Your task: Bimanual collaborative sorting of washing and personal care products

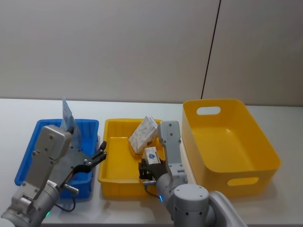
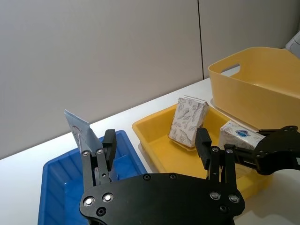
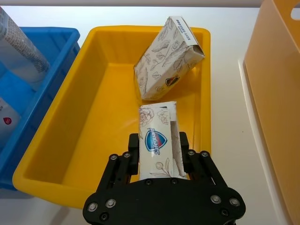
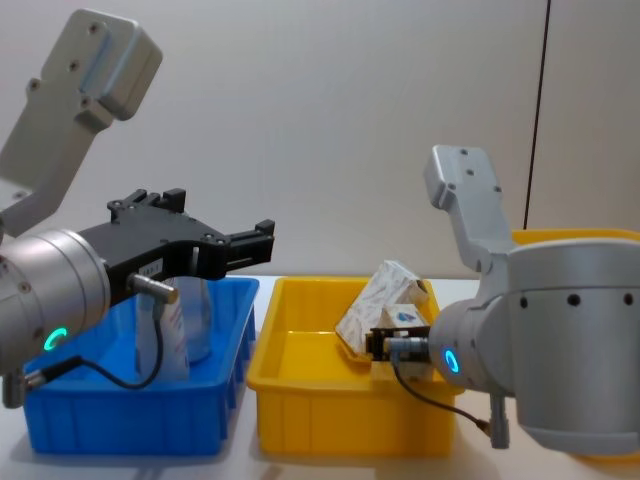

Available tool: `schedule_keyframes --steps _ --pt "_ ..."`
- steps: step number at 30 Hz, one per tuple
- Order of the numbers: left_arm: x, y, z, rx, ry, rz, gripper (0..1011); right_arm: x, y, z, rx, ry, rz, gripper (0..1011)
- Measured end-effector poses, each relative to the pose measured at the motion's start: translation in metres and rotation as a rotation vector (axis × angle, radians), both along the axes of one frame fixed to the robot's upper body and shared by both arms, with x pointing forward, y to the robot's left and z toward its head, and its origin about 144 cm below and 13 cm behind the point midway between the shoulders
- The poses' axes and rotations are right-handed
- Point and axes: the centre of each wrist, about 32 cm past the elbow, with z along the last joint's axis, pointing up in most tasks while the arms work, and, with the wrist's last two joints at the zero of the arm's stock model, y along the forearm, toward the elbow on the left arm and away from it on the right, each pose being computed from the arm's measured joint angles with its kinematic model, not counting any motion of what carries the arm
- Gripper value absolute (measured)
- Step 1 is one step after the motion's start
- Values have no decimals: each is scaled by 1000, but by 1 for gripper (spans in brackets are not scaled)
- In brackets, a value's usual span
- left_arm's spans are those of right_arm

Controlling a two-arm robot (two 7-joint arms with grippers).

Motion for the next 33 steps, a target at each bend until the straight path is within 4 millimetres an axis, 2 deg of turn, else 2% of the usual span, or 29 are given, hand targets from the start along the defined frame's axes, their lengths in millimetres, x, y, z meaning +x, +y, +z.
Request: schedule_keyframes --steps 4,6,17,33 --pt "0 0 0 0 0 0 1001 0 0 0 -9 -3 -6 374" --pt "0 0 0 0 0 0 1001 0 0 0 -11 -5 -8 366" --pt "0 0 0 0 0 0 1001 -4 1 3 -23 -71 -12 362" --pt "0 0 0 0 0 0 1001 -15 -7 18 5 -288 -5 361"
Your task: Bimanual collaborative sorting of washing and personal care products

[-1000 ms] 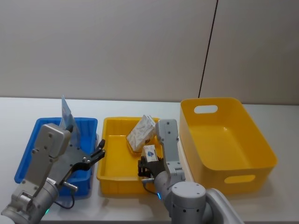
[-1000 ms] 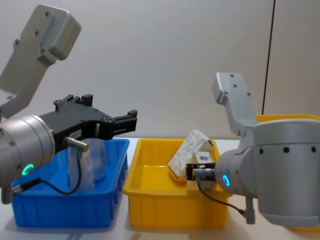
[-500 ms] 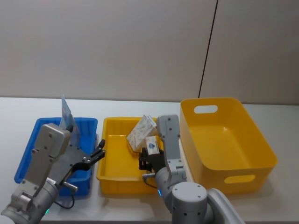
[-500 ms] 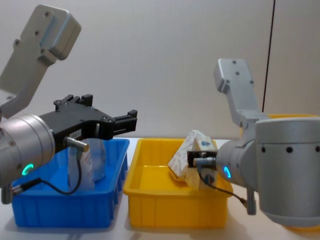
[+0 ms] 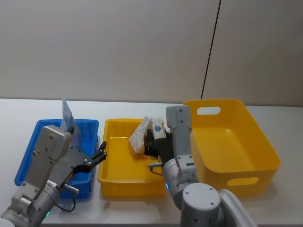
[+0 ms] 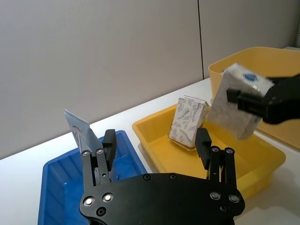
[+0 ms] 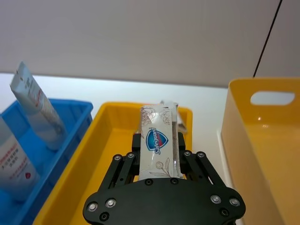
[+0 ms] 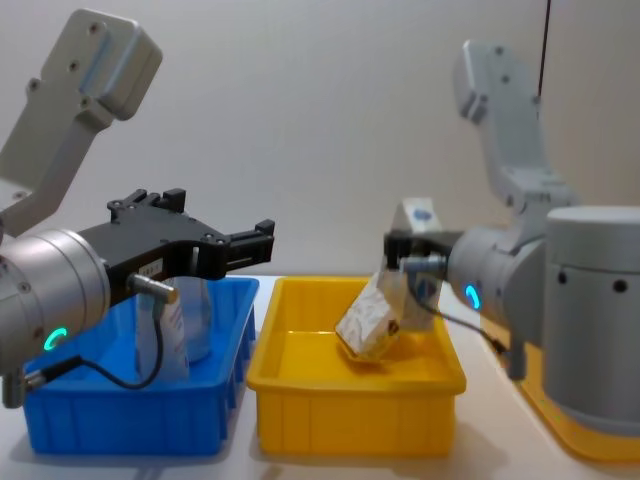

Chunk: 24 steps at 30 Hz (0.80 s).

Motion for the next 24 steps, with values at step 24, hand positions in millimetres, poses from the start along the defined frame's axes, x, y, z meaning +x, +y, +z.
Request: schedule_keyframes --steps 24 --pt "0 0 0 0 0 0 1001 -7 -58 39 -91 -176 -207 361"
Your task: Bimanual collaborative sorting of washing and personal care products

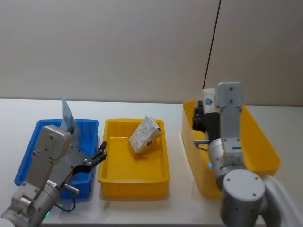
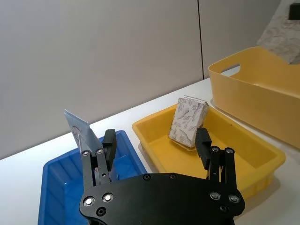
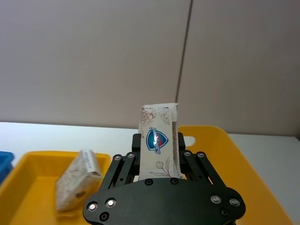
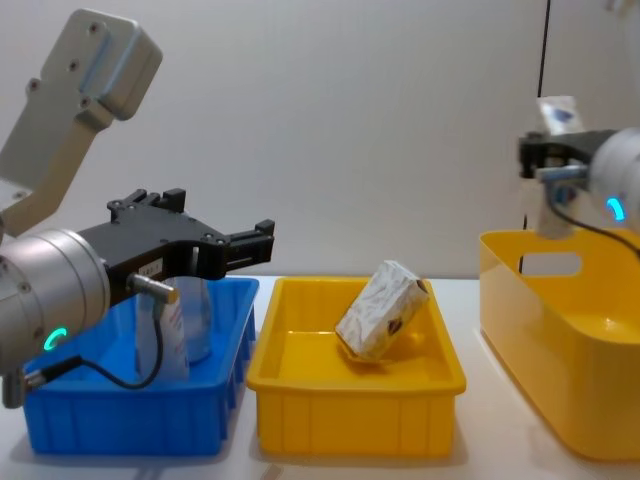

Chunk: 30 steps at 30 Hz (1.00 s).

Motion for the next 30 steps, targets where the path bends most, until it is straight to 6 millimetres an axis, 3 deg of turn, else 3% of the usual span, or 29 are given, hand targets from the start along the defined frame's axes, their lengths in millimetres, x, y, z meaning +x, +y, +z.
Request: schedule_keyframes --steps 21,30 --pt "0 0 0 0 0 0 1001 13 -40 -1 -17 145 -94 359" --pt "0 0 0 0 0 0 1001 17 -46 -4 -13 166 -107 646"
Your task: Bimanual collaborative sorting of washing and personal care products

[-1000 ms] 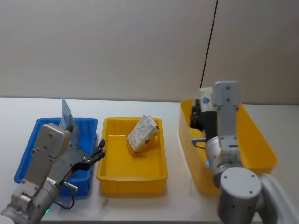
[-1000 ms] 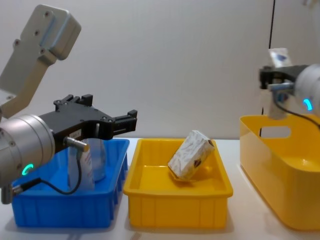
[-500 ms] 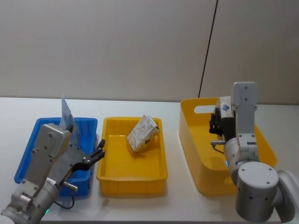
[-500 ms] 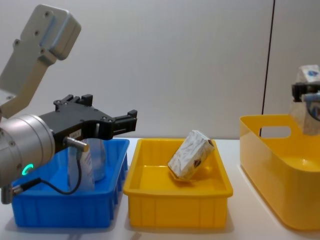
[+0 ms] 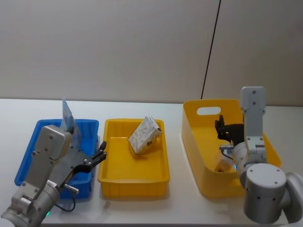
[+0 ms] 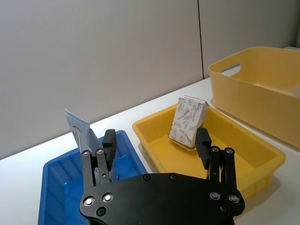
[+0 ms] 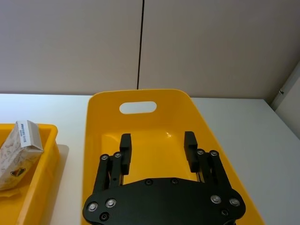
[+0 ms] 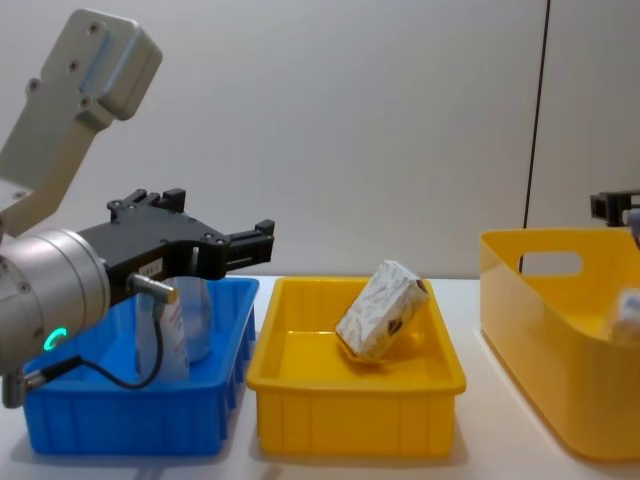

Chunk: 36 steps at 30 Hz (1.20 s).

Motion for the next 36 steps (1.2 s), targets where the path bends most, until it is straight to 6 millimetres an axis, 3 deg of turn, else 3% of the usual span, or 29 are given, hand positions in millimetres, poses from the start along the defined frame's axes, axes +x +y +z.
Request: schedule_keyframes --steps 13,36 --pt "0 0 0 0 0 0 1001 -2 -1 -2 1 -34 19 1002" --pt "-3 1 1 5 14 65 1001 -15 5 -1 2 -142 120 1004"
